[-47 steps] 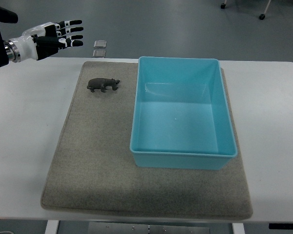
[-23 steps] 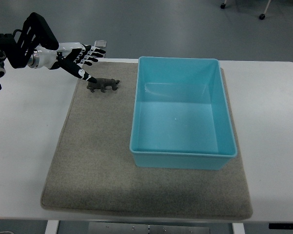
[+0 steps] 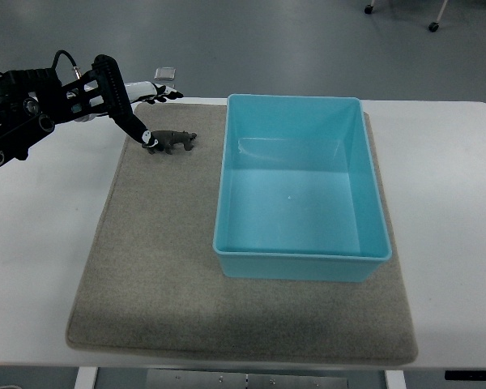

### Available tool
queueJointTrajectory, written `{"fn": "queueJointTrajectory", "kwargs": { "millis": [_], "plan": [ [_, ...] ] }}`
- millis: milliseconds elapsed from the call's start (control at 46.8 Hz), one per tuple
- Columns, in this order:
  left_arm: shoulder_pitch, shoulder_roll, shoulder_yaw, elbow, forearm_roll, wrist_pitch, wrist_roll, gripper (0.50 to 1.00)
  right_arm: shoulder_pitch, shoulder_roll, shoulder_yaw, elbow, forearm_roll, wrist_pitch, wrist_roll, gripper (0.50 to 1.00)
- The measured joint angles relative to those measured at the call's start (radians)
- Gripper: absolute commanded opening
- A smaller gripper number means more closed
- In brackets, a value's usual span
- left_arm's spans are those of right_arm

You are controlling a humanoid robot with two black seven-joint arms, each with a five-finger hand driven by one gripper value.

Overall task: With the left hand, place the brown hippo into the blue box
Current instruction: 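Reach the left hand down over the brown hippo figurine, then close the left hand fingers around the brown hippo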

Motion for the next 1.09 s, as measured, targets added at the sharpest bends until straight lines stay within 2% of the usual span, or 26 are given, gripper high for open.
{"fn": "queueJointTrajectory", "kwargs": {
  "millis": [278,513,620,748,834,898,1090],
  "plan": [
    [-0.001,-0.013,0.020,0.008,0.136,0.096,-0.002,0.992,0.000,0.000,0.000,0.000,0.000,0.000,0.000,0.936],
    [0.001,-0.015,0.039,0.009,0.175,0.107,-0.002,0.981,0.000,0.000,0.000,0.000,0.000,0.000,0.000,0.936],
    [-0.001,-0.015,0.045,0.009,0.177,0.107,-0.002,0.964,0.000,0.000,0.000,0.000,0.000,0.000,0.000,0.936],
    [0.000,-0.033,0.047,0.010,0.178,0.108,-0.001,0.898,0.000,0.000,0.000,0.000,0.000,0.000,0.000,0.936],
    [0.003,-0.039,0.047,0.012,0.184,0.108,-0.001,0.891,0.000,0.000,0.000,0.000,0.000,0.000,0.000,0.936],
    [0.003,-0.042,0.047,0.012,0.192,0.108,-0.001,0.866,0.000,0.000,0.000,0.000,0.000,0.000,0.000,0.936],
    [0.006,-0.045,0.047,0.013,0.199,0.112,-0.001,0.855,0.000,0.000,0.000,0.000,0.000,0.000,0.000,0.936]
  ]
}}
